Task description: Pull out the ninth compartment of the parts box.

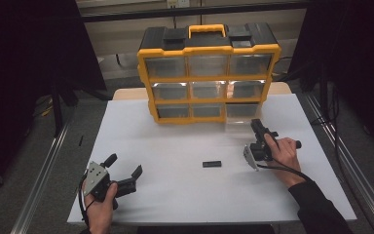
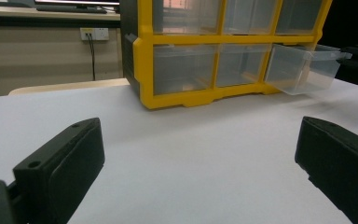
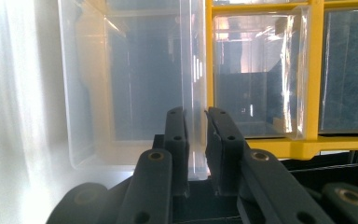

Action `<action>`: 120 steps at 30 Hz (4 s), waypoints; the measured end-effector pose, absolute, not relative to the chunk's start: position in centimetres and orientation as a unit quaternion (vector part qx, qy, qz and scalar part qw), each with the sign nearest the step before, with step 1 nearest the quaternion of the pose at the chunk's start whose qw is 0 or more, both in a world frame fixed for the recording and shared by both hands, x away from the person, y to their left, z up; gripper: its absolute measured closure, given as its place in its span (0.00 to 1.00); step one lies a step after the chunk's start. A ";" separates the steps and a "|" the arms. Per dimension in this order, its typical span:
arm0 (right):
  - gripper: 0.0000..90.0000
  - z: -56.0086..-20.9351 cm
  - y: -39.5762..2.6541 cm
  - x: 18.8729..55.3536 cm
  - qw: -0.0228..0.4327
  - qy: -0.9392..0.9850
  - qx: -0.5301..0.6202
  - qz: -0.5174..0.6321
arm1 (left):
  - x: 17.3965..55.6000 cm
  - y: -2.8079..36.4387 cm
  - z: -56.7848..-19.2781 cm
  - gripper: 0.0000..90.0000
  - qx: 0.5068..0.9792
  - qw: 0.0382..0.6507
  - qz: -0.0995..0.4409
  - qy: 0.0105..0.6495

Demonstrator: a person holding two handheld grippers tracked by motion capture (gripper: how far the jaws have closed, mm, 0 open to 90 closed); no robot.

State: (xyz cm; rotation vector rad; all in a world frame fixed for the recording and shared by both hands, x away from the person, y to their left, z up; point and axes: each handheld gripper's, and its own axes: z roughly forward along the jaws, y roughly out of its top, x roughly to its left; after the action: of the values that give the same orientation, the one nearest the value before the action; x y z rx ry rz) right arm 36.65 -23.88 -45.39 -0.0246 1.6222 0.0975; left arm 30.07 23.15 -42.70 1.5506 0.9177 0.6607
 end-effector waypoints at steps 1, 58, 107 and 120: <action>0.89 -45.5 -23.9 36.6 0.688 0.725 -0.006 0.046 | 30.1 23.2 -42.7 0.02 0.664 0.572 0.282 0.390; 0.38 -44.6 -23.6 35.8 0.665 0.723 0.114 0.149 | 30.1 23.2 -42.7 0.02 0.665 0.571 0.284 0.388; 0.03 -43.0 -26.7 33.5 0.368 0.647 0.439 0.503 | 29.9 23.3 -42.7 0.02 0.658 0.566 0.293 0.401; 0.03 -43.0 -27.8 31.4 0.371 0.624 0.456 0.515 | 29.8 23.1 -42.6 0.02 0.662 0.568 0.291 0.393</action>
State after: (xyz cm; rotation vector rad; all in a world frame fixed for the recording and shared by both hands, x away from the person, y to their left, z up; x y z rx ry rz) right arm 31.41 -27.79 -42.97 1.1704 1.5999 1.3199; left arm 29.83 23.11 -42.63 1.5548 0.9238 0.6828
